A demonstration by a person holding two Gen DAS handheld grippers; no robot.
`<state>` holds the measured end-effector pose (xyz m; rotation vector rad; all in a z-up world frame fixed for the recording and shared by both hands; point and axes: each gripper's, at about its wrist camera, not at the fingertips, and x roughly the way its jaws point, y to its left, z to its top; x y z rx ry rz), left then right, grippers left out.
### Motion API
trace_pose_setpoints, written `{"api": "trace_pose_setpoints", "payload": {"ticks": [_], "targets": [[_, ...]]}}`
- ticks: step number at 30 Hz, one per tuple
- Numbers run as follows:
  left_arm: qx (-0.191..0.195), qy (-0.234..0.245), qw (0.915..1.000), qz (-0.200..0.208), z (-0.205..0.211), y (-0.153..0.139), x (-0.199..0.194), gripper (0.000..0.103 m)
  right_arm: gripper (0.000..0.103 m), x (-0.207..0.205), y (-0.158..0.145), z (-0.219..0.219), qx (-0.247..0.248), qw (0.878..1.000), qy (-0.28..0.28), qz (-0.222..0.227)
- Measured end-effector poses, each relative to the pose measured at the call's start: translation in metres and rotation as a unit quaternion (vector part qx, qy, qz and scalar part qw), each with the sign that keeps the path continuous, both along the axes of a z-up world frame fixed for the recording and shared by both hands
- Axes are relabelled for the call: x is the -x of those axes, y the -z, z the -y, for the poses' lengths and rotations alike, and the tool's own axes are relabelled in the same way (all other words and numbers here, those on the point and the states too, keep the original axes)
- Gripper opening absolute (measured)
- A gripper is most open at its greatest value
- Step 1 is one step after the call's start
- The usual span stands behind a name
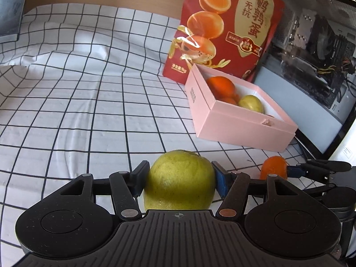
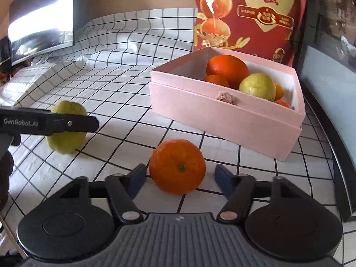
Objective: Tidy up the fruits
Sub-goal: 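Lift the orange with the right tool while the left tool holds the pear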
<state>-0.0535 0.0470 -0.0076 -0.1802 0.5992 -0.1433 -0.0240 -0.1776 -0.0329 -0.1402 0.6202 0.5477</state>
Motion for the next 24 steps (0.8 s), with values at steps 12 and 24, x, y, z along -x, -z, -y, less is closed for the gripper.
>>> {"api": "trace_pose_setpoints", "payload": {"ticks": [12, 24], "targets": [[-0.023, 0.018, 0.9996, 0.007, 0.003, 0.001, 0.007, 0.065, 0.048, -0.006, -0.007, -0.002, -0.009, 1.0, -0.003, -0.021], [-0.003, 0.031, 0.9993, 0.022, 0.013, -0.015, 0.0, 0.065, 0.048, 0.01, -0.043, 0.018, -0.012, 0.999, 0.01, 0.034]]}}
